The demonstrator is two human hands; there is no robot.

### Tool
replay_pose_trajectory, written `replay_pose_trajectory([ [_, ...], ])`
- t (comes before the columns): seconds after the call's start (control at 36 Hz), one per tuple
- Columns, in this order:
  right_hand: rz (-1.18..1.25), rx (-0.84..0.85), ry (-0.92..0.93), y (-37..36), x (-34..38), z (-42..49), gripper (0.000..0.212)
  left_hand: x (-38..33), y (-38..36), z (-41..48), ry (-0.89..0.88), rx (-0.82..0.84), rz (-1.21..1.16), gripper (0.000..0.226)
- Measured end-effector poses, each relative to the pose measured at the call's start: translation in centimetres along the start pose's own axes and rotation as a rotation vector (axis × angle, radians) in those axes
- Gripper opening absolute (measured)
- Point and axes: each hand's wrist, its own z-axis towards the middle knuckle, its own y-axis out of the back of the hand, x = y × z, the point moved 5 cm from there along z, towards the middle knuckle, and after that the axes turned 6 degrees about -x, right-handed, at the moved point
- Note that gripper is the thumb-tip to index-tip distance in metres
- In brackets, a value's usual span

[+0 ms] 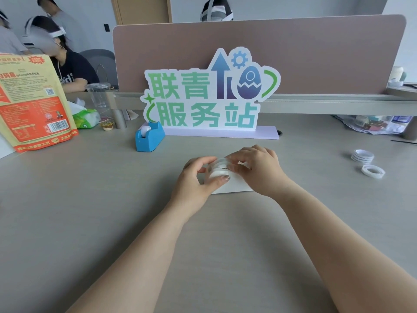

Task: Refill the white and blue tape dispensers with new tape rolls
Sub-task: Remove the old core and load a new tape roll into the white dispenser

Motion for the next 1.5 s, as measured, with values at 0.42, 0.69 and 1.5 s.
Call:
replay_pose_trajectory([
  [0.42,-0.102,-0.131,0.067,0.4,-0.1,-0.6,0.018,-0.1,0.1,0.2,-0.07,-0.01,0.082,0.04],
  [0.69,0.166,-0.102,-0.205,1.3,-0.6,-0.6,0.023,-0.4,0.2,-0.2,-0.176,-0.055,0.153,0.046],
  [1.5,0.412,-0.136,-0.572,1.3,-2.2,-1.1,0.015,-0.2,-0.2,0.0,-0.098,0.004,0.184,0.039],
])
